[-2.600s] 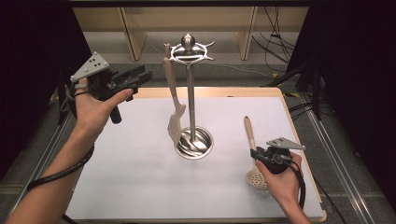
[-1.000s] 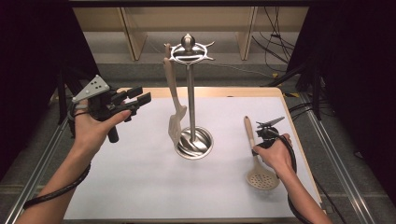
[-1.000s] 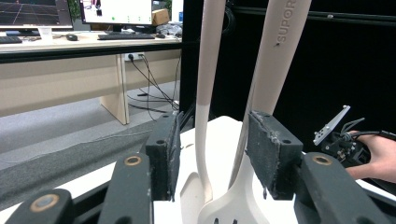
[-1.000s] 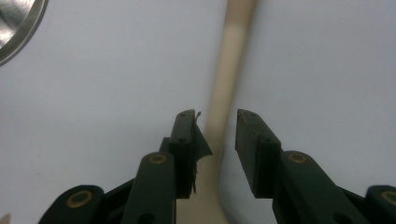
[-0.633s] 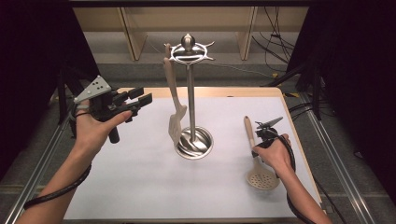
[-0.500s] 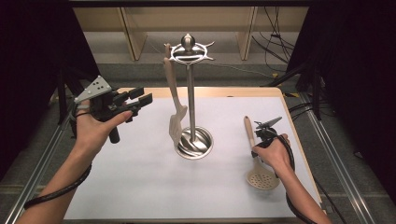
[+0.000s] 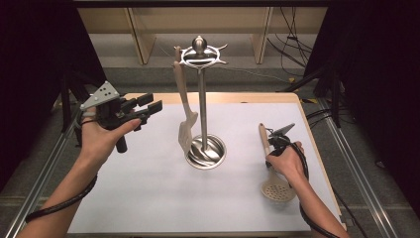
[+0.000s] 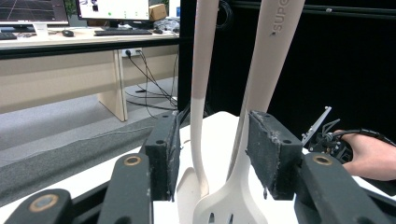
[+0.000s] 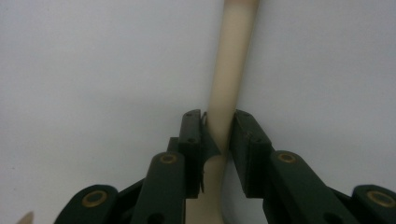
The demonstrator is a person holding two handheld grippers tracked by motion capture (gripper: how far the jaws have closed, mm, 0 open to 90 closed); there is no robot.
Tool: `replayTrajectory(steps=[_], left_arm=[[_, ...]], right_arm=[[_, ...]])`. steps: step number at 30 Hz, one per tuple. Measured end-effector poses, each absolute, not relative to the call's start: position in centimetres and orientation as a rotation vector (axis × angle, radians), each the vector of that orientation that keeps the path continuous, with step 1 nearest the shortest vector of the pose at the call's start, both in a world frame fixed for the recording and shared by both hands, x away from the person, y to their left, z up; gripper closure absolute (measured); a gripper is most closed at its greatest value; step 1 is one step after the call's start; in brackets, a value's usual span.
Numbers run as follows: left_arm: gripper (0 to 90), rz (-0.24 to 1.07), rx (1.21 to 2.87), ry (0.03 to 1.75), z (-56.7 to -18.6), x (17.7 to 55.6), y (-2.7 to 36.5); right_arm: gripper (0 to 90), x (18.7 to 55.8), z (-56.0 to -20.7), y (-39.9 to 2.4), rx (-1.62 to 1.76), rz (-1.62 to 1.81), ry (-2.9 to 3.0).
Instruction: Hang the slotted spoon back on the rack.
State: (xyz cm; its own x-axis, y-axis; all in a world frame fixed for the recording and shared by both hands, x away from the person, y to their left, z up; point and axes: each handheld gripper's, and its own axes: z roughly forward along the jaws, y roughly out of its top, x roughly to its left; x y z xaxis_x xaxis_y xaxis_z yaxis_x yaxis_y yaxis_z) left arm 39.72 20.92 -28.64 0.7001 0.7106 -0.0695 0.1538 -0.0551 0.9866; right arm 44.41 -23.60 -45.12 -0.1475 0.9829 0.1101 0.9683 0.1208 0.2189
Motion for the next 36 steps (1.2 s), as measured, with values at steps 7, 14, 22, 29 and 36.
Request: replayTrajectory(steps=[7, 14, 22, 29, 36], left_arm=[[53.4, 0.524, 1.602, 0.725, -28.9, 39.7, 20.9], [53.4, 0.522, 1.602, 0.726, -28.9, 39.7, 20.9], [53.2, 0.522, 1.606, 0.723, -29.0, 39.7, 20.9], [53.1, 0.517, 1.606, 0.724, -29.0, 39.8, 20.8], [53.0, 0.513, 1.608, 0.723, -29.1, 39.7, 20.7]], right_arm=[[77.5, 44.4, -45.1, -23.5, 2.094, 0.376, 2.238], [78.9, 44.4, -45.1, -23.3, 2.114, 0.377, 2.225], [71.6, 44.8, -45.0, -23.3, 2.106, 0.359, 2.239], [71.8, 45.1, -45.0, -23.1, 1.994, 0.325, 2.316], [76.3, 45.4, -45.1, -22.7, 1.946, 0.267, 2.345]])
